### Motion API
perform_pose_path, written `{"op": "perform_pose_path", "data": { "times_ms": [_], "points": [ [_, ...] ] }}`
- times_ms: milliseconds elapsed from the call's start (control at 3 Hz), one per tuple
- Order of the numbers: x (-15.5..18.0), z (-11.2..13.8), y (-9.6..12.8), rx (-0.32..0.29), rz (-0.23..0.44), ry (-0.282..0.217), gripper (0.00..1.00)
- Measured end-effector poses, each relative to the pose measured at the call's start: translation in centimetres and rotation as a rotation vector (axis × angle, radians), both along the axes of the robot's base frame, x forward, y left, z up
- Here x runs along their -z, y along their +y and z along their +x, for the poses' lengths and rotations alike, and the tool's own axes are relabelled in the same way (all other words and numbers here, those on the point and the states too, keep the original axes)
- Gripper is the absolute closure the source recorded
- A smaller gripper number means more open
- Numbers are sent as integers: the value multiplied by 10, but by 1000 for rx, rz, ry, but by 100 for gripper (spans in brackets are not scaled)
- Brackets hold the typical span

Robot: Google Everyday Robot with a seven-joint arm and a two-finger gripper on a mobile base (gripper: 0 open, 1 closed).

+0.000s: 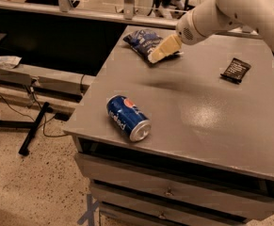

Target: Pick blue chip bag

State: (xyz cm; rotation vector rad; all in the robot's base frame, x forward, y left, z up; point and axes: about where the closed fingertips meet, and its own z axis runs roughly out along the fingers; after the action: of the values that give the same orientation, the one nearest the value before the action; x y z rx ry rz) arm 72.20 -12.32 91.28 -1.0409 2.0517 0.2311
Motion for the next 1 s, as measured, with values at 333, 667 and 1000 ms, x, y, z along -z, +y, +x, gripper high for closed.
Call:
{"op": "perform_pose_path", "data": {
  "times_ms": [333, 667, 1000],
  "points": [
    [11, 39, 21, 59, 28, -14, 0],
    [34, 90, 18, 158, -3, -48, 0],
    [51, 112, 6, 228, -32, -46, 0]
  ]
}}
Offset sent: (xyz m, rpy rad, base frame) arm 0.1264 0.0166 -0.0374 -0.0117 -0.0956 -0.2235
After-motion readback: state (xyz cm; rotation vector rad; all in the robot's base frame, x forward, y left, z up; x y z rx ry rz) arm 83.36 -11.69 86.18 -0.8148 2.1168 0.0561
